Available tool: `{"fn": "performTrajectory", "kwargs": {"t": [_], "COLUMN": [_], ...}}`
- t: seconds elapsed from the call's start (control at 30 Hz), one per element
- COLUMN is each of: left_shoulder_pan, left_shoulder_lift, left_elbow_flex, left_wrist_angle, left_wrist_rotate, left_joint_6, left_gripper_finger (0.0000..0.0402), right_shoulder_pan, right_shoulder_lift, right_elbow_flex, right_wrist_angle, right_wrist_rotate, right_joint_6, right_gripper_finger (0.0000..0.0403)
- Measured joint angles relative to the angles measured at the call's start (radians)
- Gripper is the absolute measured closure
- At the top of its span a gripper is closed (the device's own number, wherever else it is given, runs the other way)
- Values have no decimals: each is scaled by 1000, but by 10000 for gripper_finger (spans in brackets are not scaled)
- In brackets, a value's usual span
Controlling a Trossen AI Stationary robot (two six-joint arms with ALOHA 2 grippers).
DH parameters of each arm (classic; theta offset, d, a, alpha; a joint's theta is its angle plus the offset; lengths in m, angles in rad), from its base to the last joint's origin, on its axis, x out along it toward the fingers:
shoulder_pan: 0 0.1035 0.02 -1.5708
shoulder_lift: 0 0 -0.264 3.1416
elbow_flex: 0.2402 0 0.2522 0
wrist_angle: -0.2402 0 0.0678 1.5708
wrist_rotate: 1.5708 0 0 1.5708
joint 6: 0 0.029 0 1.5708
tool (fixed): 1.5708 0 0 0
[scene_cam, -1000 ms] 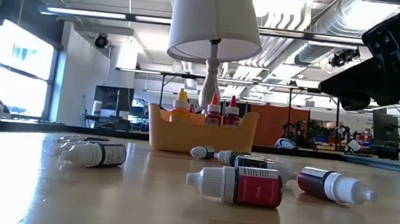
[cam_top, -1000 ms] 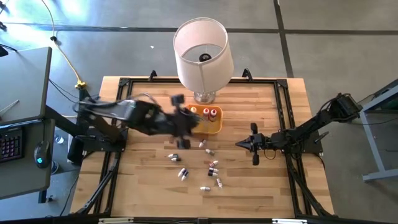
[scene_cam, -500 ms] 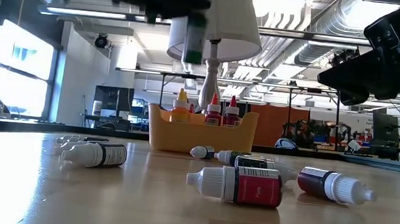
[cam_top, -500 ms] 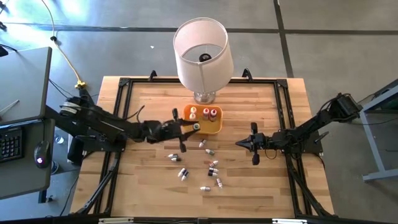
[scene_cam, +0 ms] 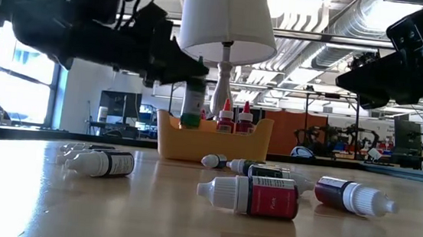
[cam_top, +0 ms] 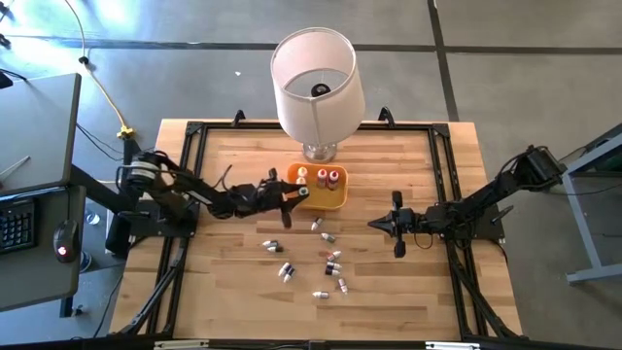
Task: Pick & Place food coloring
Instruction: Put the green food coloring bottle into the yellow bin
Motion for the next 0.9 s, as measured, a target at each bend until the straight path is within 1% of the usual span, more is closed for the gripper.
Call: {"fn": "performTrajectory", "kwargs": {"t": [0.13,0.3,0.33,0.6,0.9], "left_shoulder_pan": [0,0,0,0,0], "left_shoulder_lift": [61,110,115,122,117], "left_elbow_flex": [23,29,29,29,32], "left_wrist_angle": [3,-5,-2,-39,-100], "left_wrist_rotate": [-21,-116,-122,-129,-134], "left_joint_6": [-44,-69,-78,-134,-133], "left_gripper_finger": [287,287,287,286,286], "right_shoulder_pan": [0,0,0,0,0], "right_shoulder_lift": [0,0,0,0,0], "right_elbow_flex": [0,0,0,0,0], "right_wrist_angle": [0,0,0,0,0], "right_wrist_rotate": [0,-5,-5,-8,-8], "right_joint_6": [0,0,0,1,4], "right_gripper_finger": [402,403,403,403,403]}}
